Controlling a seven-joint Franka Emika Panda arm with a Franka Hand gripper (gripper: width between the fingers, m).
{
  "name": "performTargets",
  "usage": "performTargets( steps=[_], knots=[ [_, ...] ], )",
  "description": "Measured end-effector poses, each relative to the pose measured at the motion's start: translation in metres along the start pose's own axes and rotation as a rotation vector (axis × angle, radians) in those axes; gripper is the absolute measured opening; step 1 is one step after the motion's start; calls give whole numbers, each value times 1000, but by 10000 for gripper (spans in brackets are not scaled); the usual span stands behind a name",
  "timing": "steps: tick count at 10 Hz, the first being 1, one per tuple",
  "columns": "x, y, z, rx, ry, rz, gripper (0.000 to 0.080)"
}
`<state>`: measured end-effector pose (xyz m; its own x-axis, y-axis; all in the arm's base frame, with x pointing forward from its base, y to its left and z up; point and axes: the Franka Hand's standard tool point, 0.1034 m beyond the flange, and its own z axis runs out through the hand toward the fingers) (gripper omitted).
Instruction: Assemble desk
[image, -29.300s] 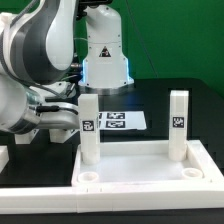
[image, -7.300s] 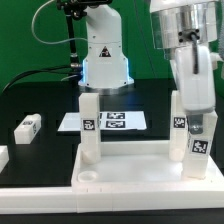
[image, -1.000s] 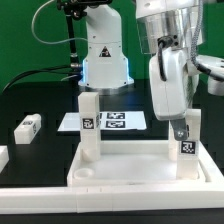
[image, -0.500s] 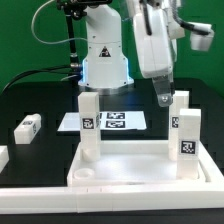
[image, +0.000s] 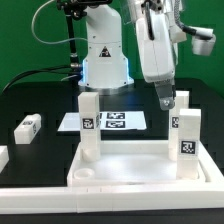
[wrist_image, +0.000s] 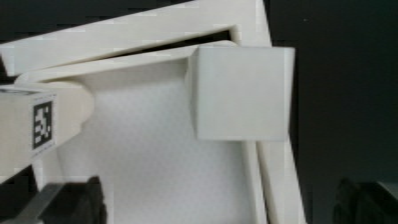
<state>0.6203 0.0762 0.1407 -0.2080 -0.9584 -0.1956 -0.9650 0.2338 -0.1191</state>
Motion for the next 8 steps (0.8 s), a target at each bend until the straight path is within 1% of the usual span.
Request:
performTargets(
  steps=[2,4,5,6,7,8],
  knots=[
    [2,0,-2,2,-2,-59,649],
    [26,5,-28,22,-23,-161,649],
    [40,8,-37,28,-25,-315,649],
    [56,7,-44,38,-25,-421,649],
    [61,6,-46,44,-22,-444,649],
    [59,7,-45,41,-19,-524,649]
  ],
)
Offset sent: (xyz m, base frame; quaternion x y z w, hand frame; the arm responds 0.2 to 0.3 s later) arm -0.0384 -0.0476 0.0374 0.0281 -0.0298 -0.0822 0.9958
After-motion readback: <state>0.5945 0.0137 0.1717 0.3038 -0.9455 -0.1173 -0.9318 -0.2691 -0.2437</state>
